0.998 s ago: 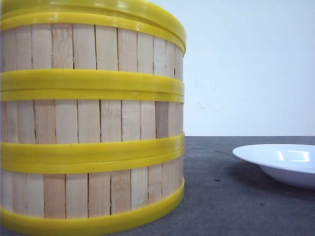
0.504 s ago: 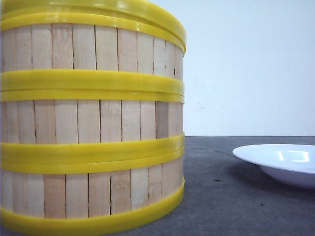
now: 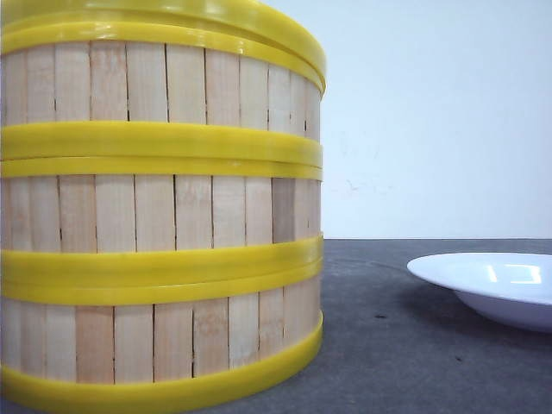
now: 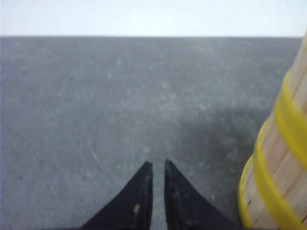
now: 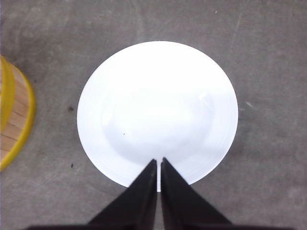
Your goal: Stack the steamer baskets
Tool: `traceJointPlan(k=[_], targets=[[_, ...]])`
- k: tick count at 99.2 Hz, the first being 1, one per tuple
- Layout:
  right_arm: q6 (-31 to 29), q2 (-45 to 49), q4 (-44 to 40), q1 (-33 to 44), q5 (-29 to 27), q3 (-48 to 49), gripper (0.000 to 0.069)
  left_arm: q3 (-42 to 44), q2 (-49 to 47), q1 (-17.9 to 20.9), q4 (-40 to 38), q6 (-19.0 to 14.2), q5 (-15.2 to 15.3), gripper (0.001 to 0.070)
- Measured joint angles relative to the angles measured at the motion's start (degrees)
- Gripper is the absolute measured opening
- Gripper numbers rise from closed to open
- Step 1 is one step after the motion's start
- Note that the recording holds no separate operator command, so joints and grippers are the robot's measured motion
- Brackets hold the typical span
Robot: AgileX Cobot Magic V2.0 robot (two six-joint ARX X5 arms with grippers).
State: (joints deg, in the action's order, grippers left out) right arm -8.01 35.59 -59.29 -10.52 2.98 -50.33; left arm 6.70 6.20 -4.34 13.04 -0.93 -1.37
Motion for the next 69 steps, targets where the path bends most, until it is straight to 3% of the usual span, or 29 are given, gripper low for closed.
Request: traceJointPlan(k=[22,69], targets=[[0.0,0.0,0.0,0.0,0.0,0.0,0.0007,-4.66,-4.0,0.0,-5.33,0.0,0.0,0.0017],[0.0,0.0,0.15,0.0,0.0,0.0,0.0007,-4.83,-5.88,0.04,-2.58,-0.37,0.11,0.0017]])
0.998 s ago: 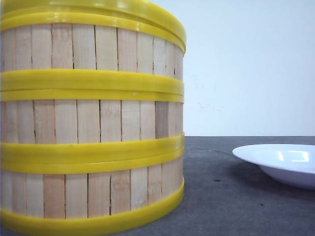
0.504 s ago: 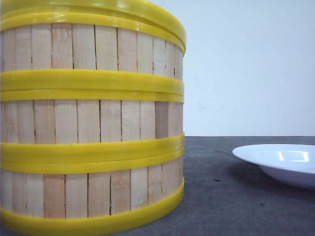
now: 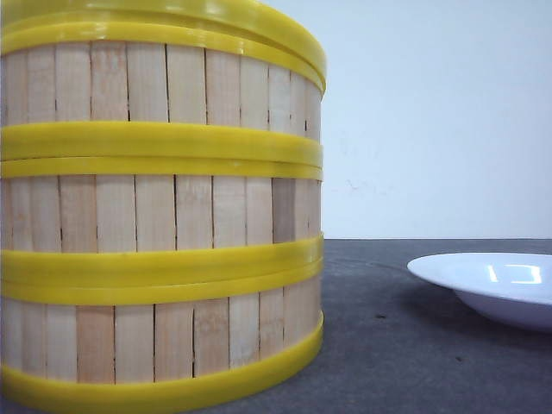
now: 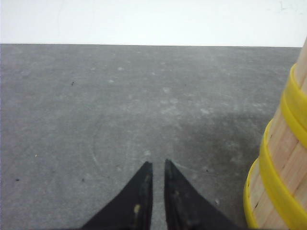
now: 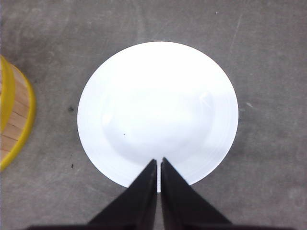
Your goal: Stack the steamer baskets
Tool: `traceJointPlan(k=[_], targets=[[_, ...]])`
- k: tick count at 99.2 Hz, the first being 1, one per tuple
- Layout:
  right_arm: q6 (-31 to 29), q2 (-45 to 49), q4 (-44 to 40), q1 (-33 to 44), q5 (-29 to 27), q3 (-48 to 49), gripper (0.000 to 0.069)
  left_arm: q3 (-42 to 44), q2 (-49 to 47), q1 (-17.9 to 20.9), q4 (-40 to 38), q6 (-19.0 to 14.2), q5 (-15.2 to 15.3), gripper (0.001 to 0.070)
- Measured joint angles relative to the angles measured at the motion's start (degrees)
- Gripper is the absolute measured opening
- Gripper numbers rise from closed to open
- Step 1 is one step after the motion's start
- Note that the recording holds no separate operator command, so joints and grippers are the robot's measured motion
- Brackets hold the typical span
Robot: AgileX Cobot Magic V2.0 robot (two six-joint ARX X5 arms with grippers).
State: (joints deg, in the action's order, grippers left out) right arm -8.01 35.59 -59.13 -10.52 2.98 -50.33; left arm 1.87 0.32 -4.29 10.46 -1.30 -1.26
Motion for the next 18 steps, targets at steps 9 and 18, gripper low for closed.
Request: traceJointPlan(k=[9,18], targets=[[0.0,0.0,0.04,0.0,0.0,0.0,0.0007,0.0,0.0,0.0,0.0,0.0,0.0,0.0017],[0.0,0.0,0.07,0.0,0.0,0.0,0.0007,0.0,0.0,0.0,-0.02,0.0,0.0,0.0017]])
